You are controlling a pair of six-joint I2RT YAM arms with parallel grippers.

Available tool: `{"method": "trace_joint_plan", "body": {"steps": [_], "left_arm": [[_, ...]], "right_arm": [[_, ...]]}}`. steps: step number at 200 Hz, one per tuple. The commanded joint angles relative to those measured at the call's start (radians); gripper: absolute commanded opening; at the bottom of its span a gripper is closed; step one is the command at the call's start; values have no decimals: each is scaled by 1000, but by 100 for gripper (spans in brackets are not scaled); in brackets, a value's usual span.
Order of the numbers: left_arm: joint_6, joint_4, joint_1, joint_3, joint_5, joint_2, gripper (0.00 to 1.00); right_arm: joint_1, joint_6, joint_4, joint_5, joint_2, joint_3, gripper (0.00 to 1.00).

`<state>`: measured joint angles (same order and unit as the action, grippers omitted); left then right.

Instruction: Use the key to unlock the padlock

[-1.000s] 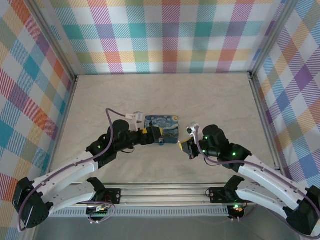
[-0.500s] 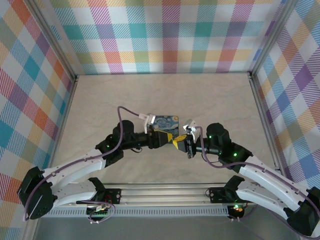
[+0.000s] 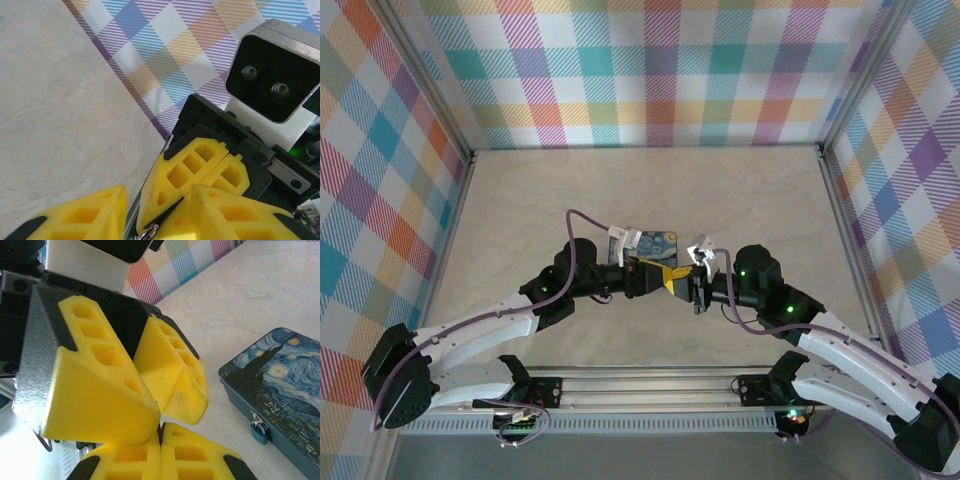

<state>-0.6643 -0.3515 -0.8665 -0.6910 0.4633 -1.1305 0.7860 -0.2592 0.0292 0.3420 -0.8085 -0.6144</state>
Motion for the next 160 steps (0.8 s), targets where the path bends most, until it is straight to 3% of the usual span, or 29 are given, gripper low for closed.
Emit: {"method": "trace_joint_plan", "body": {"steps": [1, 49, 61, 118, 160], "left_arm": [[20, -24, -14, -28, 12, 1, 33], [24, -11, -16, -35, -1, 1, 7], [26, -1, -16, -40, -7, 3, 0], [58, 65, -16, -63, -32, 36, 0], [63, 75, -17, -68, -25, 44, 0]], "right_arm": [[4, -33, -65, 15, 14, 20, 0], [4, -84, -109, -4, 26, 42, 0], [4, -95, -107, -8, 26, 44, 6], [-6, -109, -33, 0, 92, 49, 44], [-16, -151, -67, 50, 109, 60, 52]]}}
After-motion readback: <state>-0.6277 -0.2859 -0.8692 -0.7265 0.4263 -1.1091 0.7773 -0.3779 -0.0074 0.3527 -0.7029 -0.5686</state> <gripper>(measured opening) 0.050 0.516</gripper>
